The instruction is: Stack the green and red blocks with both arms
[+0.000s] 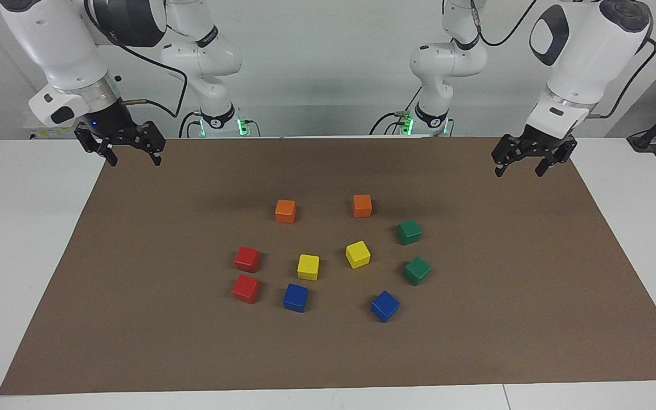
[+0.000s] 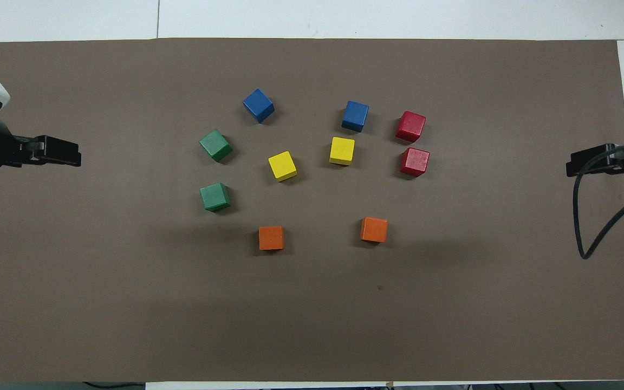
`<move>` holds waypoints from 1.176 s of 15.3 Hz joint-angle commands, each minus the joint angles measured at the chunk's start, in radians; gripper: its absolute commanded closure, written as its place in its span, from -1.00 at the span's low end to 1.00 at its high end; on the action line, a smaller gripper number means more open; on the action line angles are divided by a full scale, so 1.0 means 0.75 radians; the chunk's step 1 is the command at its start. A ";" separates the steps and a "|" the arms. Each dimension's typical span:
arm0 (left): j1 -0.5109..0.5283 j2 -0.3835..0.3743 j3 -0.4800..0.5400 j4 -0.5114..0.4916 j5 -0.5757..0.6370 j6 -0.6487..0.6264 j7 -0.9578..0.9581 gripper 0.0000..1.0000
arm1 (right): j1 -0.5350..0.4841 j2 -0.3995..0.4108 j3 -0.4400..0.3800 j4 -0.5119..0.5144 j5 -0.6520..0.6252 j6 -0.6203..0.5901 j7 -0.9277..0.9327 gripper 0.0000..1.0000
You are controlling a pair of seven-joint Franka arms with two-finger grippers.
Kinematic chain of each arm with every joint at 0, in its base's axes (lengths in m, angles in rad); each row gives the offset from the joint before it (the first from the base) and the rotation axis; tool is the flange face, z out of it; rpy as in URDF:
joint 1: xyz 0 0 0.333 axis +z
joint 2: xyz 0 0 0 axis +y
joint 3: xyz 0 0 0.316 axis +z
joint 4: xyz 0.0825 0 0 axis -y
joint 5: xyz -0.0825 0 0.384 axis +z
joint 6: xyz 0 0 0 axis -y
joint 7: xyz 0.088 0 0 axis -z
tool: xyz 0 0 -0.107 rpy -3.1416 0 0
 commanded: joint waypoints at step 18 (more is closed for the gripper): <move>-0.217 0.026 -0.015 -0.426 -0.021 0.512 -0.315 -1.00 | 0.215 0.020 0.007 -0.228 -0.007 0.314 0.571 -1.00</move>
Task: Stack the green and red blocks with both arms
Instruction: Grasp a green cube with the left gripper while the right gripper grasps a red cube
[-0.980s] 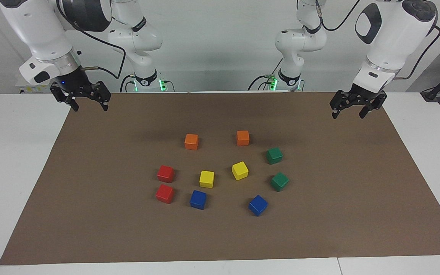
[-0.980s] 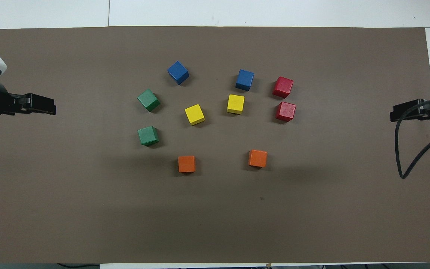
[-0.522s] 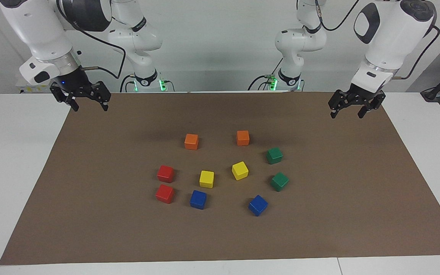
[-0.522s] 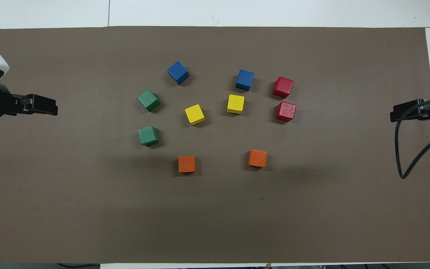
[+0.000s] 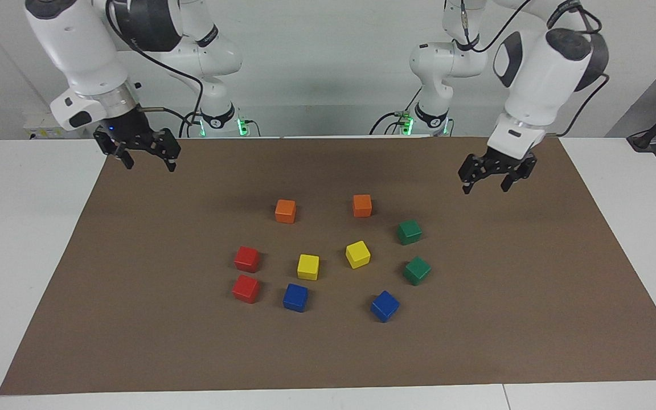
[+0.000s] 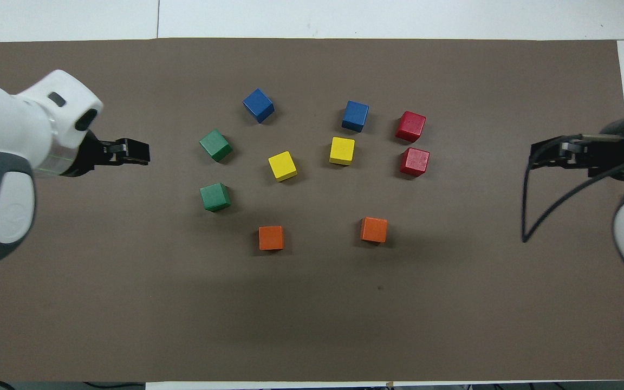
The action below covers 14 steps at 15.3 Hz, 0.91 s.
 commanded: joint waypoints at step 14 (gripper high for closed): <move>-0.208 0.317 0.018 -0.231 0.062 0.517 -0.294 -1.00 | 0.201 0.450 0.001 -0.127 0.019 0.619 0.787 -1.00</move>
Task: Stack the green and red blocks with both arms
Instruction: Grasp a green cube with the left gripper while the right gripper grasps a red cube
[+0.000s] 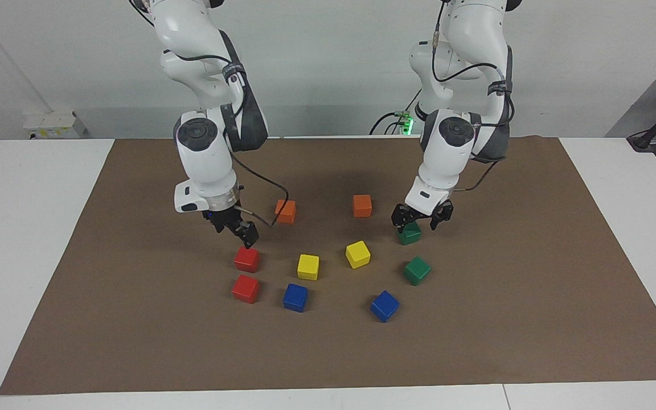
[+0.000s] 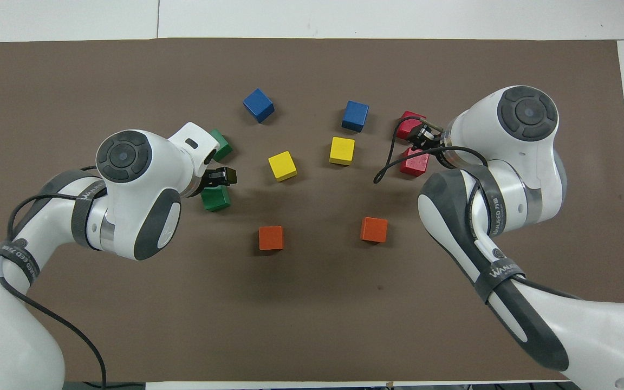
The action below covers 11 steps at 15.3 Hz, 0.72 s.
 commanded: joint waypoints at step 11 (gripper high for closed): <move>-0.033 0.048 0.005 -0.069 0.026 0.089 -0.232 -0.91 | 0.034 0.140 0.004 -0.002 -0.013 0.136 -0.131 -1.00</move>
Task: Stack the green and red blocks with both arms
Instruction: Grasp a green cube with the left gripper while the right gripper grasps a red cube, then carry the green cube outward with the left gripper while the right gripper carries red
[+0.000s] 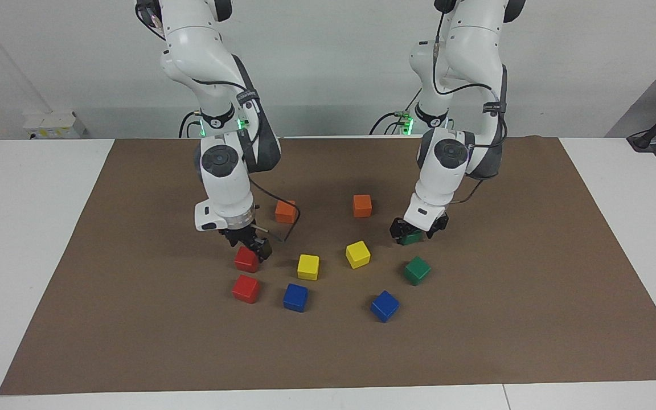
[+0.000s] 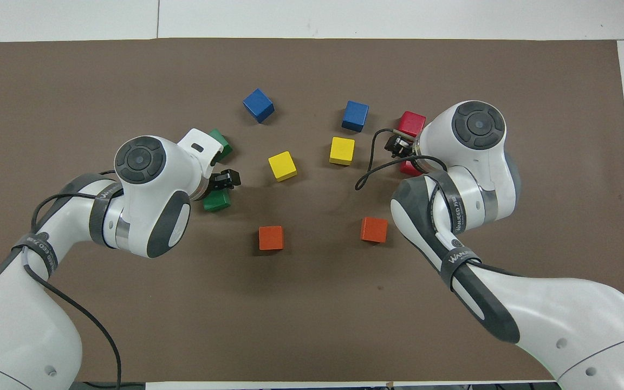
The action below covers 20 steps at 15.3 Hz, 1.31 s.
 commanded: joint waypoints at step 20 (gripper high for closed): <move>0.539 0.000 0.016 0.177 0.025 -0.105 0.902 1.00 | -0.035 0.025 -0.004 -0.048 -0.040 0.105 -0.166 1.00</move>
